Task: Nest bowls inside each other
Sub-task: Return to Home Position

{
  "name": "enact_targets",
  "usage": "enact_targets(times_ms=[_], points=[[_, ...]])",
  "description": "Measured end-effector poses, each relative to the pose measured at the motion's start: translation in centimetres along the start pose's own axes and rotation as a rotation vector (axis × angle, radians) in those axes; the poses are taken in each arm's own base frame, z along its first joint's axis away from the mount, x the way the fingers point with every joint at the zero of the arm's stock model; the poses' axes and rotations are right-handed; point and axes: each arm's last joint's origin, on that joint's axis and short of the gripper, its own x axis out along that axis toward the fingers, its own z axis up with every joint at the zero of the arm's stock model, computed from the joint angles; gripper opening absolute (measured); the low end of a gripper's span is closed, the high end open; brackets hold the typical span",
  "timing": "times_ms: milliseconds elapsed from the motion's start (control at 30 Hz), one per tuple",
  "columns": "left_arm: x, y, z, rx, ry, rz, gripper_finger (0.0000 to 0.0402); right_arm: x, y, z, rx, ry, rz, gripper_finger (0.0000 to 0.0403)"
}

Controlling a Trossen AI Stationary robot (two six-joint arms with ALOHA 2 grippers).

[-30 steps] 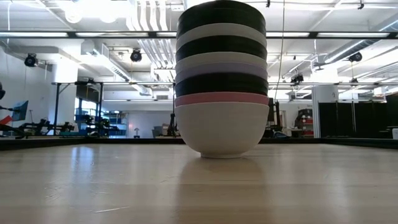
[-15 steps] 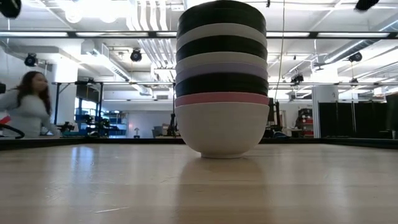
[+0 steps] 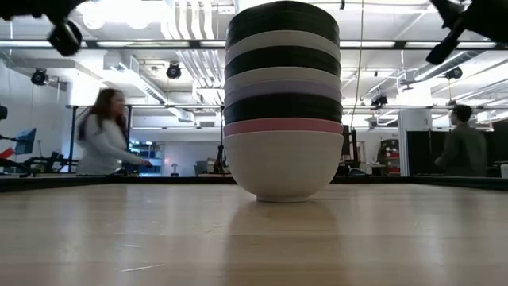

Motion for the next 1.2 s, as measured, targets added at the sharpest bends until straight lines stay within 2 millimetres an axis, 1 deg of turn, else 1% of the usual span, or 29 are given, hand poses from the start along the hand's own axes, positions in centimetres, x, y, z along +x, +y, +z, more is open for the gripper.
enact_targets(times_ms=[100,167,267,333,400,500,533,567,667,833,933,1100,1200], points=[[1.1,1.1,-2.2,-0.040,0.006,-0.030,0.0001,0.0,0.0,-0.1,0.009,0.015,0.012,0.0009],[1.6,1.2,-2.6,-0.066,-0.083,-0.111,0.0001,0.0,-0.1,-0.4,0.019,0.058,0.016,0.0009],[2.2,2.0,-4.2,-0.127,-0.145,-0.195,0.0001,-0.1,-0.5,-1.2,0.032,0.153,-0.010,0.0009],[2.6,2.9,-6.0,-0.182,-0.125,-0.237,0.0001,-0.3,-1.1,-2.2,0.045,0.250,-0.070,0.0009],[2.6,3.4,-7.1,-0.246,-0.139,-0.287,0.0001,-0.7,-1.8,-3.2,0.054,0.356,-0.157,0.0009],[2.8,3.9,-8.0,-0.282,-0.047,-0.248,0.0001,-1.9,-3.2,-4.8,0.018,0.549,-0.308,0.0009],[2.9,3.9,-8.2,-0.283,-0.035,-0.241,0.0001,-2.3,-3.6,-5.2,0.034,0.605,-0.351,0.0009],[2.9,4.0,-8.3,-0.284,-0.023,-0.236,0.0001,-2.3,-3.6,-5.3,0.063,0.628,-0.363,0.0009],[3.0,4.3,-8.9,-0.270,0.032,-0.193,0.0001,-2.3,-3.7,-5.6,0.071,0.674,-0.382,0.0008],[3.1,5.0,-10.1,-0.091,0.139,-0.132,0.0001,-2.3,-3.7,-5.9,0.071,0.728,-0.380,0.0009],[3.0,5.5,-11.1,-0.031,0.239,-0.089,0.0001,-2.3,-3.8,-6.0,0.038,0.763,-0.364,0.0009],[3.1,5.6,-11.3,-0.015,0.263,-0.079,0.0001,-2.4,-3.9,-6.1,-0.059,0.781,-0.342,0.0009],[3.2,5.6,-11.4,-0.016,0.273,-0.073,0.0001,-2.4,-3.9,-6.1,-0.068,0.782,-0.337,0.0009]])
